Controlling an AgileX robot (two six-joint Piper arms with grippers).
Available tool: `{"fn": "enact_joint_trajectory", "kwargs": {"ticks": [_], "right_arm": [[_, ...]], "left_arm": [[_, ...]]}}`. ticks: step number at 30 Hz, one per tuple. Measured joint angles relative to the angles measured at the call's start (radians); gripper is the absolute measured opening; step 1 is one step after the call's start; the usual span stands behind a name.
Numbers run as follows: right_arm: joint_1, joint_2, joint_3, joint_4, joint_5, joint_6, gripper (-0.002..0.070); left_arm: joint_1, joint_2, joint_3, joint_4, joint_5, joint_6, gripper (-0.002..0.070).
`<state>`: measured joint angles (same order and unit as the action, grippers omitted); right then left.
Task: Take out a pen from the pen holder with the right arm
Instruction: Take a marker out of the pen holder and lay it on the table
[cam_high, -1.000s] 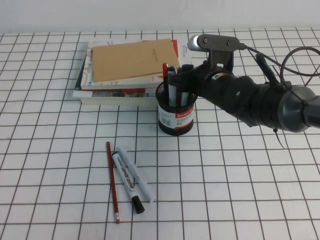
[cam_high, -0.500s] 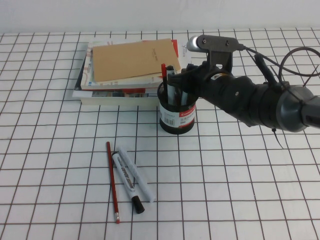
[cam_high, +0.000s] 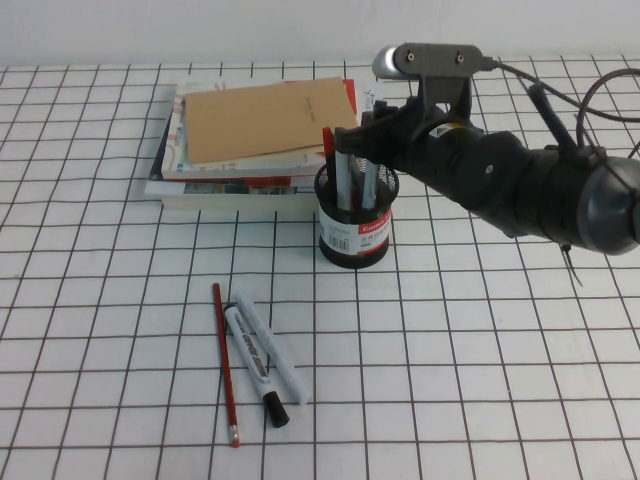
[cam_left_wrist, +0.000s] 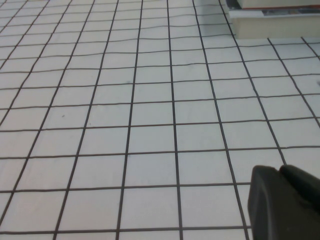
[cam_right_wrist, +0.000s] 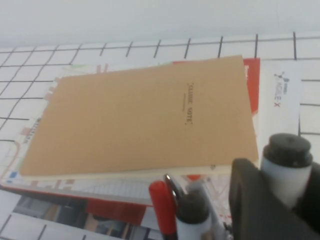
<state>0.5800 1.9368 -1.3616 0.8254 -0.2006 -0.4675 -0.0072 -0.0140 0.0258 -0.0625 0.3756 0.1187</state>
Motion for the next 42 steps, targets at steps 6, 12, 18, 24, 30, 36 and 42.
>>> {"fn": "enact_joint_trajectory", "kwargs": {"ticks": [6,12,18,24,30,36,42], "right_arm": [[0.000,-0.099,0.000,-0.056,0.074,-0.024,0.0127],[0.000,-0.241,0.000,-0.133,0.265,-0.026,0.0127],[0.000,-0.355,0.000,-0.234,0.556,0.090,0.0127],[0.002,-0.356,-0.017,-0.329,0.868,0.276,0.0127],[0.047,-0.255,-0.099,-0.429,1.071,0.403,0.0127],[0.109,-0.092,-0.249,-0.506,1.146,0.436,0.0127],[0.130,0.104,-0.441,-0.530,1.215,0.436,0.0127]], "left_arm": [[0.000,0.000,0.000,0.000,0.000,0.000,-0.0005],[0.000,0.000,0.000,0.000,0.000,0.000,-0.0004],[0.000,0.000,0.000,0.000,0.000,0.000,-0.0004],[0.000,0.000,0.000,0.000,0.000,0.000,-0.0005],[0.000,0.000,0.000,0.000,0.000,0.000,-0.0005],[0.000,0.000,0.000,0.000,0.000,0.000,-0.0005],[0.000,0.000,0.000,0.000,0.000,0.000,-0.0005]]}}
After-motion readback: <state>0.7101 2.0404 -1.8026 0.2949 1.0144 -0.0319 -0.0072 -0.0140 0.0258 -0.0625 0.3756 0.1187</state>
